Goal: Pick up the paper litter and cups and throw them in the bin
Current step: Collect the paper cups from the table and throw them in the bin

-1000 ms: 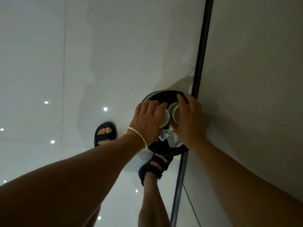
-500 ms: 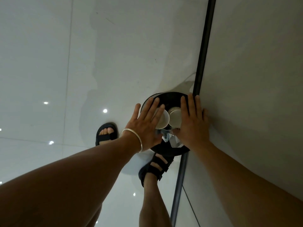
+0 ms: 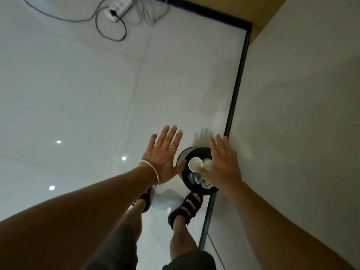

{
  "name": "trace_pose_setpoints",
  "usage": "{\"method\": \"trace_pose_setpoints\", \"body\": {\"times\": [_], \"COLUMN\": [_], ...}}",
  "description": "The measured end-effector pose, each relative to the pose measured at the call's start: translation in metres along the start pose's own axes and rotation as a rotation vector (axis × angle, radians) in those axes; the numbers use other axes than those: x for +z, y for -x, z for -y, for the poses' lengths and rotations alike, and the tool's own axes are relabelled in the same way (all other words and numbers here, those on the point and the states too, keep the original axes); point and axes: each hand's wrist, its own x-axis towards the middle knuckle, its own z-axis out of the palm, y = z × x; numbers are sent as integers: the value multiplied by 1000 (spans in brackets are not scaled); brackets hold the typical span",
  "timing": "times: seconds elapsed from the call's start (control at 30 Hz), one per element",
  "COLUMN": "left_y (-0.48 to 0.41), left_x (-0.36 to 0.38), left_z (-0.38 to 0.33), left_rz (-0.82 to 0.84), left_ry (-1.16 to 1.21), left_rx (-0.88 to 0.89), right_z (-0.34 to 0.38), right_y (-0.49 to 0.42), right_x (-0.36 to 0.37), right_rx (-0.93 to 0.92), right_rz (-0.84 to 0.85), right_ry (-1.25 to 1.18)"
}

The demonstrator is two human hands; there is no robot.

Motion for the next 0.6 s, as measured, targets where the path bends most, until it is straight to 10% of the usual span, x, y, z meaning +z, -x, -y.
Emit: {"method": "trace_pose_setpoints", "body": {"times": [0.6], "left_y": [206], "left_x": [-252], "left_z": [68], "left_rz": [-368], "left_ry": [42], "left_rx": [-384], "right_z": [196], "right_y": [103], "right_x": [-232], "right_rx": [-372], "right_rz": [-153], "right_ry": [99]}}
